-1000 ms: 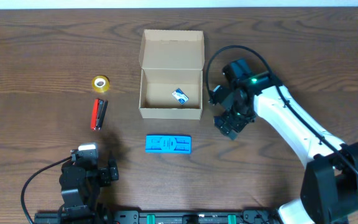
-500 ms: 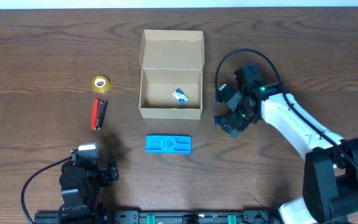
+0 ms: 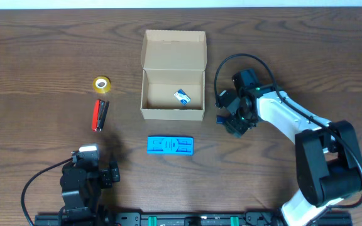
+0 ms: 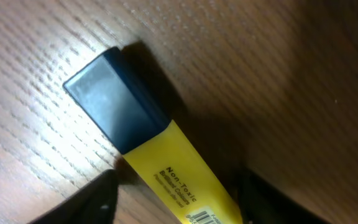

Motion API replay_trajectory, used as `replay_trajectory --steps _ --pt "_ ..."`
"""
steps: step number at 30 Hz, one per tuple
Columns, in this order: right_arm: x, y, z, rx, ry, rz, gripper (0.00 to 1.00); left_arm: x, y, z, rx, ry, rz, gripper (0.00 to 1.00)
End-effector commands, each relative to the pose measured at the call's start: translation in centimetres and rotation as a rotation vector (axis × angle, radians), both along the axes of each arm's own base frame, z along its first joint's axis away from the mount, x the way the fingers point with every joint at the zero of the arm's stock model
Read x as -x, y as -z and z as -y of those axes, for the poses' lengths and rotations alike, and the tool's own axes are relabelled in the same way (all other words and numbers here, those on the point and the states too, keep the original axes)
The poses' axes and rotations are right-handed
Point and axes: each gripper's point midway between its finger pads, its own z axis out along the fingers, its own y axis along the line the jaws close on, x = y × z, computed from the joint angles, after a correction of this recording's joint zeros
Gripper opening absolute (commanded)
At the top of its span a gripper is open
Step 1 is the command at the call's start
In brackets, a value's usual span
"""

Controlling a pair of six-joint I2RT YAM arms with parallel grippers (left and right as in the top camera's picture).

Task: Pack container
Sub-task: 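Move right gripper to the yellow highlighter and grasp it, then lower highlighter into the cardboard box and open right gripper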

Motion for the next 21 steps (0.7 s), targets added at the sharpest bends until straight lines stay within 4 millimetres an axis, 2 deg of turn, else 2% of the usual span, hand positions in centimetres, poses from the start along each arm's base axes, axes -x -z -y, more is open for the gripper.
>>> replay_trajectory --steps 1,4,11,16,21 --pt "0.9 1.1 0.5 0.015 0.034 -0.049 0.47 0.1 0.5 -0.1 -0.015 0.004 -0.012 0.95" --pt "1.0 1.1 0.6 0.016 0.062 -0.056 0.34 0.1 0.5 -0.1 -0.015 0.004 -0.012 0.95" --pt "0.7 0.2 0.5 0.014 0.113 -0.059 0.2 0.1 0.5 -0.1 -0.015 0.004 -0.012 0.95" --pt "-0.7 -2.6 0.1 -0.001 0.122 -0.018 0.17 0.1 0.5 -0.1 -0.015 0.004 -0.012 0.95" --pt "-2.6 -7.6 -0.6 -0.037 0.119 0.076 0.16 0.1 0.5 -0.1 -0.015 0.004 -0.012 0.95"
